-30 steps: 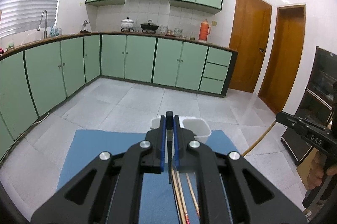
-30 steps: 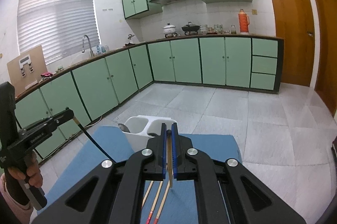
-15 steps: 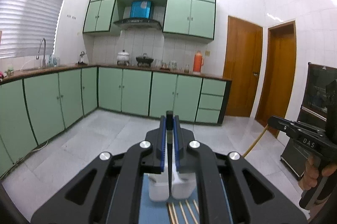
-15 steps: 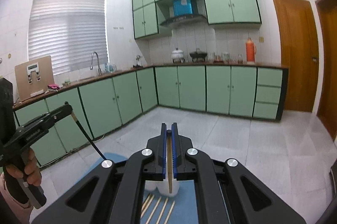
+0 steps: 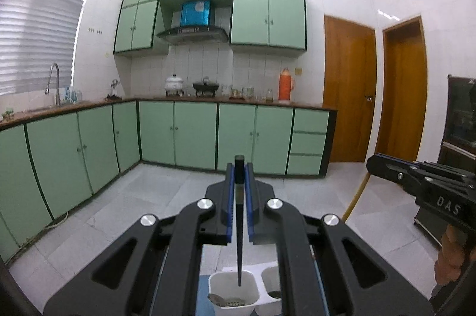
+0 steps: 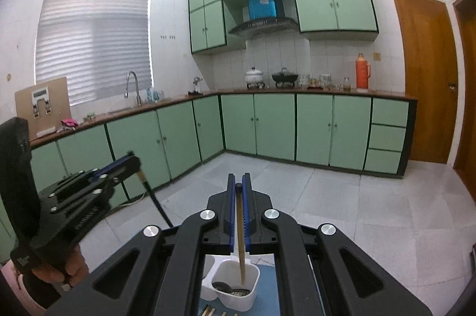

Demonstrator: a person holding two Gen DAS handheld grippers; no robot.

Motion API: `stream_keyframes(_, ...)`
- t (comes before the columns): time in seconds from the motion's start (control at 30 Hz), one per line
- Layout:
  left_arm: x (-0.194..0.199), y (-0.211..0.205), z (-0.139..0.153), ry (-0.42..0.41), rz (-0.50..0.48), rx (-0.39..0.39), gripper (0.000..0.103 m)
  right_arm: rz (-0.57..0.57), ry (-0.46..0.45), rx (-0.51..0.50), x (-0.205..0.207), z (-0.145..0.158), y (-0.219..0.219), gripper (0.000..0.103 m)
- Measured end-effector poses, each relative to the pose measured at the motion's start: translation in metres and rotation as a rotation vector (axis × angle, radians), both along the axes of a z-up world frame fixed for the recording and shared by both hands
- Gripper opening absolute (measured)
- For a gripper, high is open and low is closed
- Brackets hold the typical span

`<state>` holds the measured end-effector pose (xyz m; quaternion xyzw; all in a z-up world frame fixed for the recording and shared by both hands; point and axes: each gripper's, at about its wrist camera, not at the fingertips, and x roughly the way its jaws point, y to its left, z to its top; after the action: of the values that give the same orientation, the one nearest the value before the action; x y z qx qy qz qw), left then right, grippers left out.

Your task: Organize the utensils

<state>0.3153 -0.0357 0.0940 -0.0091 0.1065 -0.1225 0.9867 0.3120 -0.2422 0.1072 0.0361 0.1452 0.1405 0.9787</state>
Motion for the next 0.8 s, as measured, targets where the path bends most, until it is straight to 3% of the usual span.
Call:
stream_keyframes(0.23,0.028,0.008,-0.047,0.112,-0.001,0.000,0.006,0.004,0.081,0.001,0.025,-0.044,0.005,0.004)
stream_keyframes(0.53,0.026,0.022,-0.066,0.164,-0.009,0.009,0.008,0.022,0.130,0.017,0.020,-0.064,0.003,0.005)
stream_keyframes(0.63,0.021,0.027,-0.065,0.162,-0.010,0.004,0.019,0.017,0.133,0.024,0.017,-0.064,0.000,0.005)
stream_keyframes(0.7,0.016,0.030,-0.063,0.157,-0.005,-0.006,0.032,0.017,0.131,0.026,0.012,-0.063,0.000,0.007)
stream_keyframes(0.8,0.005,0.036,-0.057,0.144,0.000,-0.021,0.043,0.007,0.116,0.037,0.004,-0.058,-0.005,0.024)
